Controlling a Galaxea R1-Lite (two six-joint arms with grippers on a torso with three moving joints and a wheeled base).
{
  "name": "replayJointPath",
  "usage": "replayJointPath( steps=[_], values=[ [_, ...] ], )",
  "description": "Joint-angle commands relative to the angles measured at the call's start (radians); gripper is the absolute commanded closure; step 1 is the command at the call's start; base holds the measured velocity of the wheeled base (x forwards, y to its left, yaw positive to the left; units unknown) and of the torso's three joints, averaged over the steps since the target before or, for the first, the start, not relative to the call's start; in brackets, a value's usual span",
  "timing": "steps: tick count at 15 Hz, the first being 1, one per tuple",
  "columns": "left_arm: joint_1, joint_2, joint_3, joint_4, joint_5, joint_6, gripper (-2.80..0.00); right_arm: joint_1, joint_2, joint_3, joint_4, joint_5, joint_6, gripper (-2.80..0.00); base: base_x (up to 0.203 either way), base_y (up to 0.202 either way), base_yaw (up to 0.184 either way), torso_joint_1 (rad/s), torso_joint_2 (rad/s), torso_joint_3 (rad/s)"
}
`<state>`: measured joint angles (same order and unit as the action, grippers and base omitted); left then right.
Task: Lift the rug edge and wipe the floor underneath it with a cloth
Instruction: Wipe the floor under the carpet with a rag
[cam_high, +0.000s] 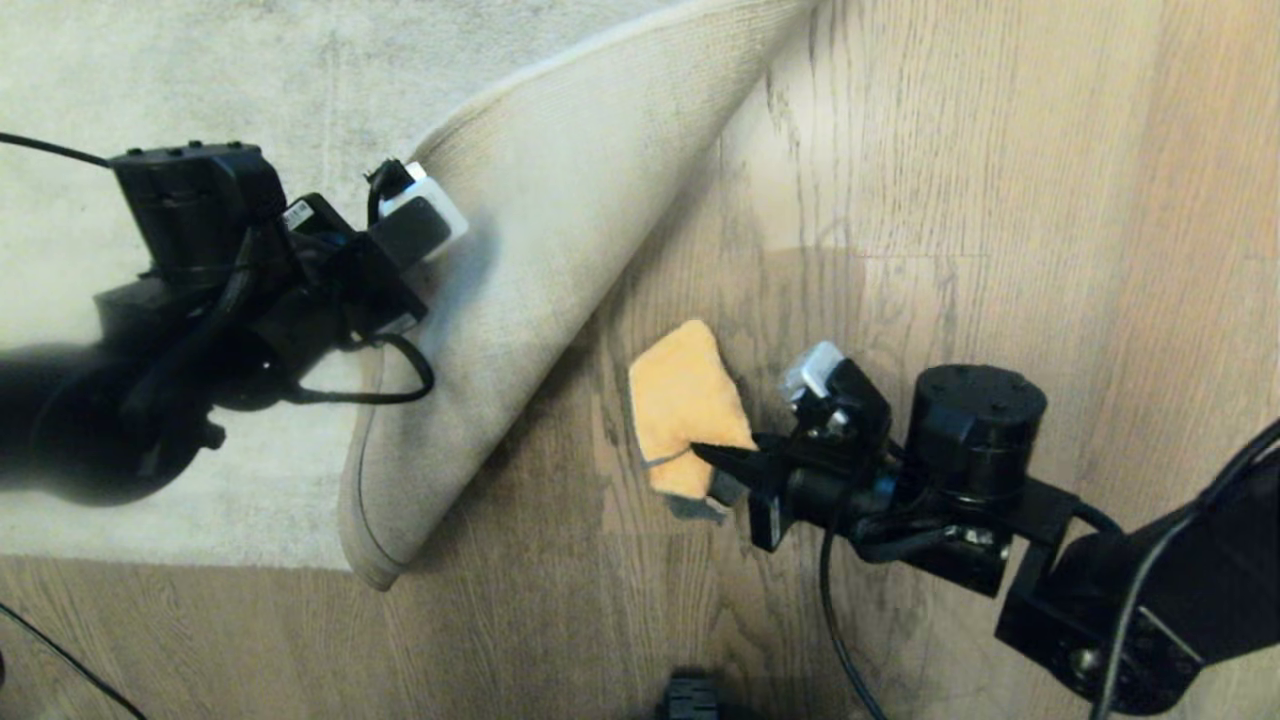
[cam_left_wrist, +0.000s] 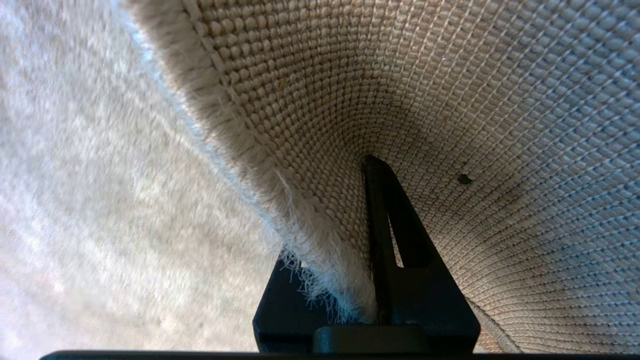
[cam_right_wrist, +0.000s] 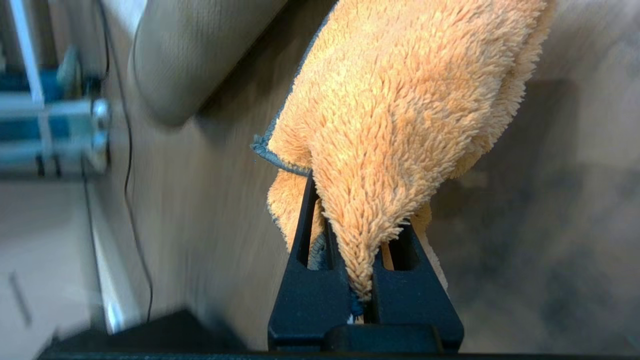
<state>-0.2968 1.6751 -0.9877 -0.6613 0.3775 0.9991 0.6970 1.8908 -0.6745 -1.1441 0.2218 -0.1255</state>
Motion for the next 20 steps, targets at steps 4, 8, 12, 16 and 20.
replayJointPath(
  steps=[4,8,12,16,20],
  values=[
    [-0.001,0.006,0.000,-0.004,0.007,0.004,0.00,0.089,0.172,-0.018,-0.191,-0.124,0.039,0.00,0.000,0.000,0.000,0.000,0.00,0.000],
    [0.001,0.005,0.001,-0.004,0.009,0.003,0.00,0.186,0.257,-0.019,-0.275,-0.258,0.080,0.00,0.000,0.000,0.000,0.000,0.00,0.000],
    [0.000,0.006,0.003,-0.004,0.029,0.003,0.00,0.219,0.381,-0.023,-0.416,-0.327,0.080,0.00,0.000,0.000,0.000,0.000,0.00,0.000],
    [0.001,0.005,0.009,-0.004,0.032,0.001,0.00,0.187,0.402,-0.076,-0.418,-0.382,0.093,0.00,0.000,0.000,0.000,0.000,0.00,0.000],
    [0.001,0.006,0.009,-0.004,0.032,0.001,0.00,0.062,0.403,-0.076,-0.419,-0.382,0.073,0.00,0.000,0.000,0.000,0.000,0.00,0.000]
  ],
)
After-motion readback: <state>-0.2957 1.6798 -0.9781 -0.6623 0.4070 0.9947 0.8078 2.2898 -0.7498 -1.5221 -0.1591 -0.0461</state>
